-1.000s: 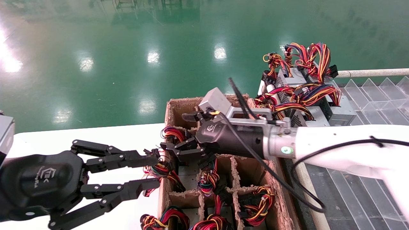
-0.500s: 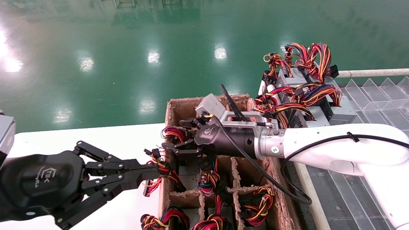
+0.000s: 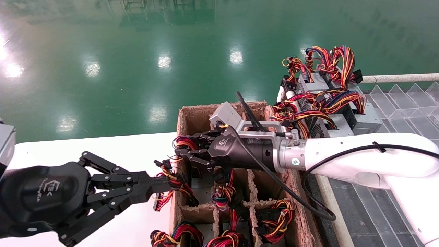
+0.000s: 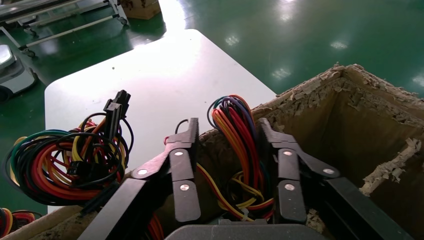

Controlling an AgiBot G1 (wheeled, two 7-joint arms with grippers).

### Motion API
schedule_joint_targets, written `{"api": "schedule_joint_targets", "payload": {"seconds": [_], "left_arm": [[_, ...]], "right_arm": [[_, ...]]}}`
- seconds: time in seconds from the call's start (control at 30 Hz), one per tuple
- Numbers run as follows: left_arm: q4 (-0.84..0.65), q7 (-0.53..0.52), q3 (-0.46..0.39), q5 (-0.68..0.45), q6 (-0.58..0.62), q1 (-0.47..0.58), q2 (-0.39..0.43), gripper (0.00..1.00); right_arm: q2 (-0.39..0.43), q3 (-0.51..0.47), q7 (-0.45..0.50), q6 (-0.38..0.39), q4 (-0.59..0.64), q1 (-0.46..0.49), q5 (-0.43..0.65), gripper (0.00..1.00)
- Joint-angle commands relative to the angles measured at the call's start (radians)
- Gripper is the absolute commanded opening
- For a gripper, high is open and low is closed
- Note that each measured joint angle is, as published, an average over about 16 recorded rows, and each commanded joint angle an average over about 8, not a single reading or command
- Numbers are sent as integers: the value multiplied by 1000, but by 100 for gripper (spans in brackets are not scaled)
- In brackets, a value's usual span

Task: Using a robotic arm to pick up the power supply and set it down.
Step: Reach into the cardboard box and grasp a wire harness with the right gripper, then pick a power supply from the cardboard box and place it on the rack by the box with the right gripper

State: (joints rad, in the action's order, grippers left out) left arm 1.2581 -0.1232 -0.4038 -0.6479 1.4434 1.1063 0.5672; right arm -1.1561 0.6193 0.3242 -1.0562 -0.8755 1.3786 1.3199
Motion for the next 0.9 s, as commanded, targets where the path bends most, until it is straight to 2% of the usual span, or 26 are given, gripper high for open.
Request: {"api": "schedule_joint_targets", "payload": {"seconds": [0.03, 0.9], "left_arm": [[0, 0, 0, 0, 0, 0, 0, 0], [0, 0, 0, 0, 0, 0, 0, 0]], "right_arm": [[1, 0, 1, 0, 0, 0, 1, 0], [20, -13, 12, -23, -38, 16, -21, 0]]}}
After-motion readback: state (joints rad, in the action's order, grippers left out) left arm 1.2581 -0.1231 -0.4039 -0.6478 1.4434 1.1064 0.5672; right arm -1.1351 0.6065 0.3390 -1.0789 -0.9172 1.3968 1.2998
